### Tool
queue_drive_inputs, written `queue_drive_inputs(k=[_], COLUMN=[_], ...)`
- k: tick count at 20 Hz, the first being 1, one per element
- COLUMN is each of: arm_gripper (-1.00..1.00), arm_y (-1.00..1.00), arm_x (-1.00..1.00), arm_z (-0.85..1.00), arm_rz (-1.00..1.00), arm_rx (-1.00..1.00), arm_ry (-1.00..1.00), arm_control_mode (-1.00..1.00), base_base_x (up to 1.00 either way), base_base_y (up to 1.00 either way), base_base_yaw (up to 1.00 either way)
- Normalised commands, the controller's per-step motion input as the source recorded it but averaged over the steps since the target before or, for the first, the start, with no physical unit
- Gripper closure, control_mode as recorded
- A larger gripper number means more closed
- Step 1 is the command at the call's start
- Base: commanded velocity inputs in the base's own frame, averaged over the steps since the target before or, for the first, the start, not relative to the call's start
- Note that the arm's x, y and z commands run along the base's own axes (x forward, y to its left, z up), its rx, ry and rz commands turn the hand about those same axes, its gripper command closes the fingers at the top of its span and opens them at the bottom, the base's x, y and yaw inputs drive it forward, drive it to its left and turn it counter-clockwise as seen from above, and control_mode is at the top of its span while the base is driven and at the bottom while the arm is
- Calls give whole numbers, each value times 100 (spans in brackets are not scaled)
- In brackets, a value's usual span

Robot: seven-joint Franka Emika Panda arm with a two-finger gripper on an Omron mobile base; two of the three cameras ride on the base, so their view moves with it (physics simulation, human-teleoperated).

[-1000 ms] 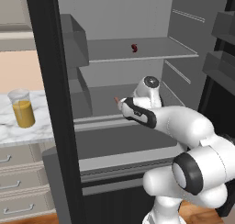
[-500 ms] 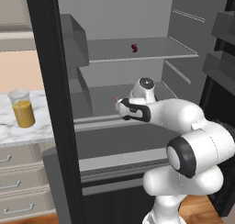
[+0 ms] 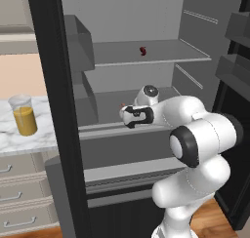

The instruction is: Move the chili pepper and sausage from the second highest shelf to the top shelf to make space. Then, place the pitcher from the counter on the cleared second highest shelf.

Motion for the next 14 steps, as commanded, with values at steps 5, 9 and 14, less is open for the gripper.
queue_drive_inputs(k=[5, 9, 14], arm_gripper=[-100, -100, -100], arm_y=[7, 7, 5], arm_x=[38, 39, 40], arm_z=[-17, -21, -27], arm_rz=[0, 0, 0], arm_rx=[0, 0, 0], arm_ry=[1, 1, 1], arm_control_mode=[-100, -100, -100], base_base_x=[0, 0, 0], base_base_y=[0, 0, 0], base_base_yaw=[0, 0, 0])
